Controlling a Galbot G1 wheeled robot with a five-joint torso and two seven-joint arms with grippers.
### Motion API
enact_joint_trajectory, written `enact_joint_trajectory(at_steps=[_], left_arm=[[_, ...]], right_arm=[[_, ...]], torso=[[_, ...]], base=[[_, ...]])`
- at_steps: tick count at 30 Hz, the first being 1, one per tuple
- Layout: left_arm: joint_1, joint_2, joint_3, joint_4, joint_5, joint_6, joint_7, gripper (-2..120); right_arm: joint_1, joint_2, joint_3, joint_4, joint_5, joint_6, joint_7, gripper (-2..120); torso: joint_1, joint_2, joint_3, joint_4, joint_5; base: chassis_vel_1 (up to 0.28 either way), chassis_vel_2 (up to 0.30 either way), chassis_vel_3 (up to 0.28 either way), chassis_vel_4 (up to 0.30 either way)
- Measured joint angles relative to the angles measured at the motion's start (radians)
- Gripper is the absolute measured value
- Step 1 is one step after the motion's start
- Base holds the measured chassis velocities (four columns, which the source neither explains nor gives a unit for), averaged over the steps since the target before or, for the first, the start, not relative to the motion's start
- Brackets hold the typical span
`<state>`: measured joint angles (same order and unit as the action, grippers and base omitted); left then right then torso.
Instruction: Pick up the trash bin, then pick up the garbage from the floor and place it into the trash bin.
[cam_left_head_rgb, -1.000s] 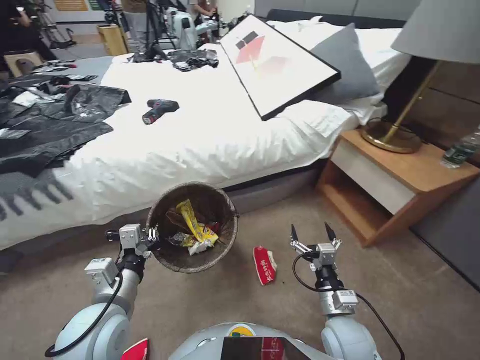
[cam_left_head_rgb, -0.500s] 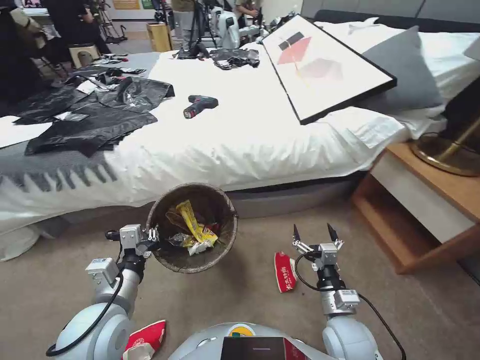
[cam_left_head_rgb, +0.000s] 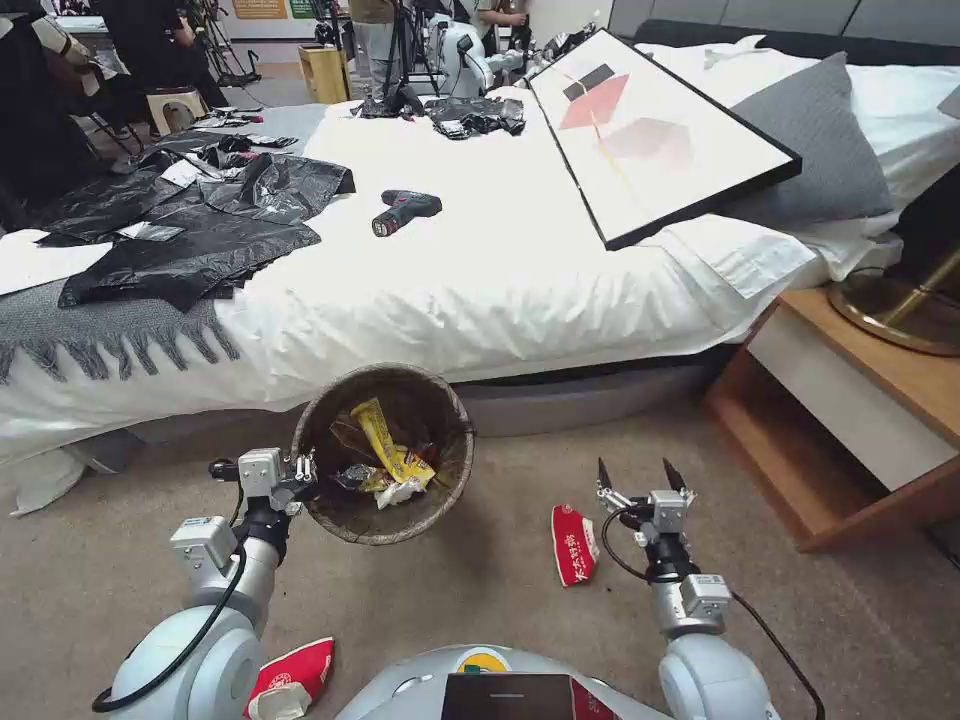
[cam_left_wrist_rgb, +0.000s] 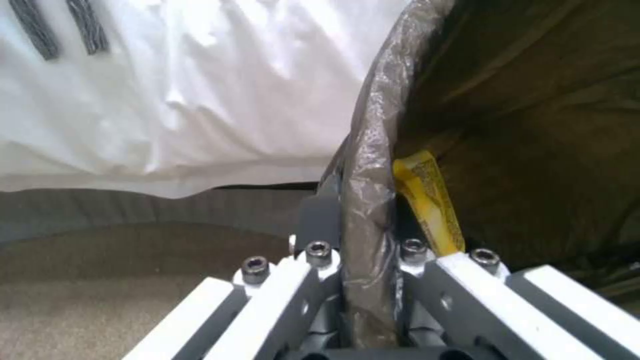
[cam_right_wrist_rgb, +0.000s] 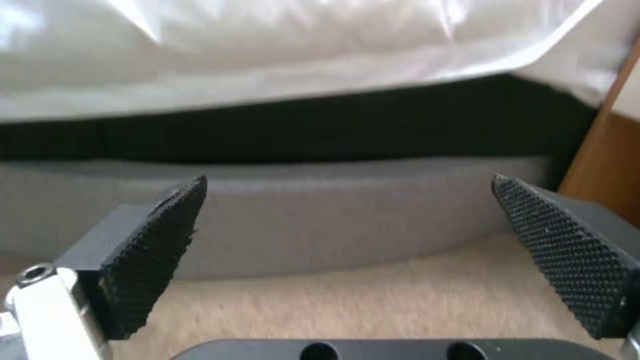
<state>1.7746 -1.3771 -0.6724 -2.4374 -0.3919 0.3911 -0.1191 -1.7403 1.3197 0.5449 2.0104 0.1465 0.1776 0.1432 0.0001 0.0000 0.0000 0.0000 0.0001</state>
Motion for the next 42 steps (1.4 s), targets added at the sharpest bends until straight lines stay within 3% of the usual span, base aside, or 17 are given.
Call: enact_joint_trajectory(at_steps=[8, 19, 42], left_arm=[[0.005, 0.002, -0.001, -0.004, 0.001, -0.001, 0.000, 0], [0.010, 0.004, 0.000, -0.013, 0.005, 0.000, 0.000, 0], [0.026, 0.006, -0.011, -0.024, 0.016, 0.002, -0.002, 0]], right_arm=[[0.022, -0.030, 0.064, -0.085, 0.068, -0.047, -0.095, 100], [0.114, -0.119, 0.046, -0.221, 0.144, -0.100, -0.164, 100], [0.348, -0.176, -0.152, -0.541, 0.187, -0.140, -0.191, 100]], torso=[[0.000, 0.000, 0.000, 0.0000, 0.0000], [0.000, 0.000, 0.000, 0.0000, 0.0000], [0.000, 0.000, 0.000, 0.0000, -0.0001]], base=[[0.000, 0.000, 0.000, 0.000], [0.000, 0.000, 0.000, 0.000], [0.000, 0.000, 0.000, 0.000]])
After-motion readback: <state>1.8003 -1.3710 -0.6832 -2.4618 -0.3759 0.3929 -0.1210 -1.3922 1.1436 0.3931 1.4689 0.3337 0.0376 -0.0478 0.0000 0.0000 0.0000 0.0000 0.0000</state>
